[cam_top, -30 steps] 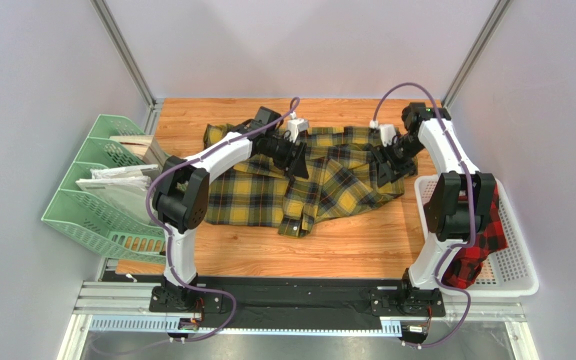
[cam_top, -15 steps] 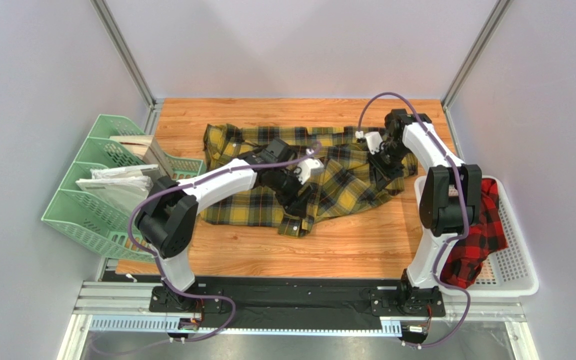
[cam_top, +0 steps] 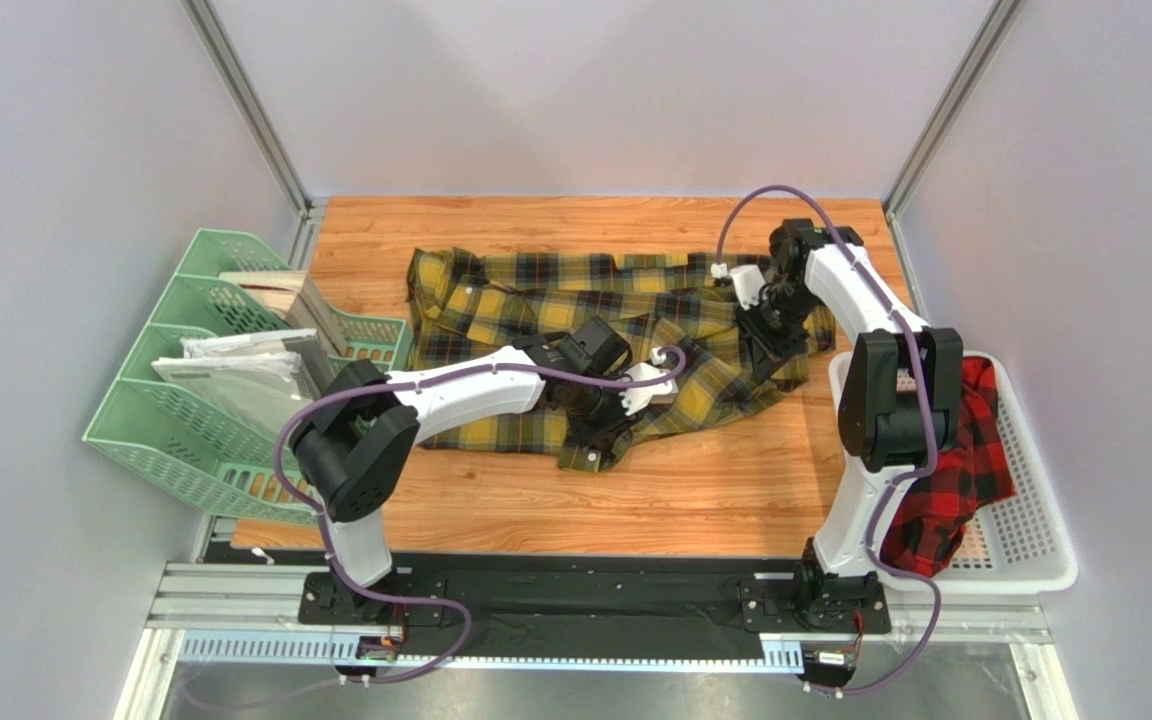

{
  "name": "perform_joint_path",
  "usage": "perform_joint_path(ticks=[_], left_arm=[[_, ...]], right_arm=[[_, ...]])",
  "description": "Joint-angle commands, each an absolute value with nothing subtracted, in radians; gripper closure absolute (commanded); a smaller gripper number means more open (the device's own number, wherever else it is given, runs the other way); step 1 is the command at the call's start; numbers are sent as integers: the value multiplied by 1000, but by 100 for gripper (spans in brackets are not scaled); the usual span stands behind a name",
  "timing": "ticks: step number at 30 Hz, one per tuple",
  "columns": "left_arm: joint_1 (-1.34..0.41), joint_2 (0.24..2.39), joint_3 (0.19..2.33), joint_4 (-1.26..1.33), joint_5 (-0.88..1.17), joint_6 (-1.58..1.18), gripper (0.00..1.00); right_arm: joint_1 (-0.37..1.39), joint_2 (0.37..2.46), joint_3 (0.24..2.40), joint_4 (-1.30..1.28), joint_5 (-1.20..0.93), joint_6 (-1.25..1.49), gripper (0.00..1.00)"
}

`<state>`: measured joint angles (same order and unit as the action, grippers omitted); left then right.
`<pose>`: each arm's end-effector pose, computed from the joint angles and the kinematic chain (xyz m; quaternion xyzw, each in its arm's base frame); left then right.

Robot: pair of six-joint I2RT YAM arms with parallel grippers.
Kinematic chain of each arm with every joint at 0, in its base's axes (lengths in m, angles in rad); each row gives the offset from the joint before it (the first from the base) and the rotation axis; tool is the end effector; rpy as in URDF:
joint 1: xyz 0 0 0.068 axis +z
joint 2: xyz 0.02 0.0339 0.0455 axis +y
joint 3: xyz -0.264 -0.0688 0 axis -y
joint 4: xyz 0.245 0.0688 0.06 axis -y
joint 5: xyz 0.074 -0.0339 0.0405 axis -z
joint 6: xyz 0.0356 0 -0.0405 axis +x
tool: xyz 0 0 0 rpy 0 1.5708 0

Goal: Fold and stack the long sleeve shirts
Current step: Fold the shirt

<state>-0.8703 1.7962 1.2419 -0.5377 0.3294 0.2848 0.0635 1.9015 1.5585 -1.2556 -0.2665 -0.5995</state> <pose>0.2287 -0.2892 0.1973 0.5558 0.7817 -0.2200 0.1780 0.3523 0.0318 0.2290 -0.3208 0.9377 0.1317 0.0219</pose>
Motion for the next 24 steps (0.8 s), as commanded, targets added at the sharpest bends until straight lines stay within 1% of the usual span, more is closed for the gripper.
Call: perform_joint_path(ticks=[1, 3, 8, 11, 12, 13, 15, 16, 18, 24], left_arm=[[-841, 1777, 1221, -517, 339, 299, 90], [-830, 1715, 1212, -520, 383, 305, 100], [-828, 1554, 1201, -574, 555, 328, 100], [-844, 1461, 1200, -633, 676, 385, 100], [-851, 1439, 1207, -690, 752, 434, 100], [-860, 1399, 1213, -724, 779, 466, 100], [-902, 1361, 1233, -837, 874, 529, 100], [-925, 1330, 1244, -880, 890, 607, 100], [-1003, 1310, 1278, -1004, 931, 673, 100], [-1202, 1255, 1356, -1216, 980, 796, 100]], right_arm=[[66, 1853, 1520, -1227, -276, -615, 100], [67, 1848, 1497, -1207, -273, -614, 100], [61, 1835, 1465, -1161, -262, -600, 100], [54, 1835, 1463, -1154, -262, -597, 100], [48, 1833, 1463, -1151, -264, -595, 100], [45, 1832, 1462, -1150, -265, -595, 100], [34, 1821, 1451, -1147, -271, -598, 100], [31, 1813, 1445, -1143, -275, -600, 100], [23, 1787, 1427, -1137, -285, -612, 100], [9, 1668, 1273, -1046, -314, -663, 100]])
